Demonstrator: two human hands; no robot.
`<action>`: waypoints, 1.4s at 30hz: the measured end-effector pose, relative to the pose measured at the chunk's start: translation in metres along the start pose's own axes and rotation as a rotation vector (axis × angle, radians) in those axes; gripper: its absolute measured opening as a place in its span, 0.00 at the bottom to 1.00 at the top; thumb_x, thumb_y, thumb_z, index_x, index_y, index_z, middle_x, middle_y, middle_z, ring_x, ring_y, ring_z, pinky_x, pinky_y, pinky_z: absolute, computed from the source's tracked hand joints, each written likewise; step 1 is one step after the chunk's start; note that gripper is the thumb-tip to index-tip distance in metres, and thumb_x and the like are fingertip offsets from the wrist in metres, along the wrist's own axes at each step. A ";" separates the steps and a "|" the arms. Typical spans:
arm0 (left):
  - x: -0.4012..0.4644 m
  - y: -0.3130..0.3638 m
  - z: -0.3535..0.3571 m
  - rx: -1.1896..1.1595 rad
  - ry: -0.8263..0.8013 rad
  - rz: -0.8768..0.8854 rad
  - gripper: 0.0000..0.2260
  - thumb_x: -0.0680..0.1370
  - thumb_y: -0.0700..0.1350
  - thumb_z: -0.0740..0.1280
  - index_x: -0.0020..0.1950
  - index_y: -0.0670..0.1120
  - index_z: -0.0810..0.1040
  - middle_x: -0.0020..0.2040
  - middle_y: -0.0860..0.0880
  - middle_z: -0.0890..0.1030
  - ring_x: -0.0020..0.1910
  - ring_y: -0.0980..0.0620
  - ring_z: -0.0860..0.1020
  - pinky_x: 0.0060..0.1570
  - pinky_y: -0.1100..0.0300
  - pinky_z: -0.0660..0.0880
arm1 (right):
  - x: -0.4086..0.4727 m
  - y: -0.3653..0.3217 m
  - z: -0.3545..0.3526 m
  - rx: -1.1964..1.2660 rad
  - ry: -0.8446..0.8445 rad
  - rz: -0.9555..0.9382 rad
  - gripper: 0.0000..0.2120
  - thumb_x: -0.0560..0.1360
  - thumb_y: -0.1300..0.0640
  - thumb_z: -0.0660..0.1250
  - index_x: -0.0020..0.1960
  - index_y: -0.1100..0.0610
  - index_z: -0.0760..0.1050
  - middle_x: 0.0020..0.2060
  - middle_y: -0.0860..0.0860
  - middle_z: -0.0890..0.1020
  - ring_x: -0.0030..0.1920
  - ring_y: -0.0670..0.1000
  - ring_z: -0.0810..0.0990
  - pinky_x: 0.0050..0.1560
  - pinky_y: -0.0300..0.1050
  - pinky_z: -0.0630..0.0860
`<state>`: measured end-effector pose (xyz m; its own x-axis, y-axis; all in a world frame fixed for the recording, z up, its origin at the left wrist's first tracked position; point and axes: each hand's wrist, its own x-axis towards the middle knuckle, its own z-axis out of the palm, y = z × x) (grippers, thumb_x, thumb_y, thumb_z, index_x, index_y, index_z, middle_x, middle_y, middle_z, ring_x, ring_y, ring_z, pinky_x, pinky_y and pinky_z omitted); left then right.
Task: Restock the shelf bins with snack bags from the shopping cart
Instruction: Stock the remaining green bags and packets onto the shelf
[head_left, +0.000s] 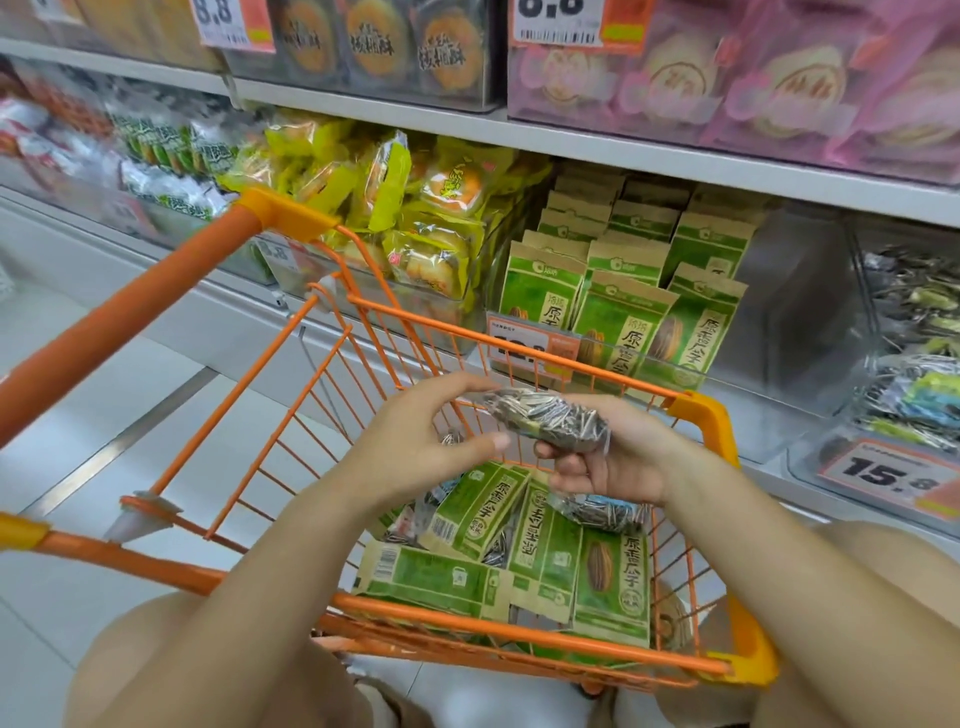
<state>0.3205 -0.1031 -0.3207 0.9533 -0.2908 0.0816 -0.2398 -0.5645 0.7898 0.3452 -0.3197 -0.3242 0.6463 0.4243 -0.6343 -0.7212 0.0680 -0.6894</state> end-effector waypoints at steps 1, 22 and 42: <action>0.001 0.000 0.002 0.055 0.029 0.005 0.14 0.72 0.55 0.71 0.57 0.58 0.78 0.57 0.60 0.79 0.59 0.60 0.74 0.59 0.56 0.71 | -0.001 0.001 -0.001 0.004 -0.009 0.014 0.16 0.79 0.47 0.59 0.52 0.58 0.78 0.35 0.56 0.83 0.25 0.48 0.78 0.34 0.44 0.81; 0.047 -0.024 -0.006 0.370 -0.125 -0.379 0.10 0.80 0.44 0.61 0.59 0.46 0.77 0.54 0.48 0.76 0.53 0.51 0.74 0.51 0.60 0.69 | 0.003 0.015 -0.009 -0.385 0.344 -0.226 0.28 0.72 0.56 0.72 0.69 0.57 0.67 0.44 0.53 0.81 0.36 0.48 0.78 0.35 0.41 0.75; 0.055 -0.038 0.017 0.686 -0.401 -0.370 0.08 0.70 0.42 0.71 0.43 0.46 0.72 0.37 0.50 0.75 0.35 0.53 0.73 0.31 0.61 0.68 | -0.007 0.018 0.000 -0.548 0.262 -0.529 0.19 0.71 0.58 0.74 0.58 0.50 0.71 0.56 0.48 0.76 0.46 0.39 0.76 0.35 0.28 0.74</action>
<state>0.3793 -0.1110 -0.3571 0.8864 -0.1742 -0.4290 -0.1086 -0.9789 0.1732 0.3272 -0.3212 -0.3323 0.9545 0.2300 -0.1898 -0.1217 -0.2805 -0.9521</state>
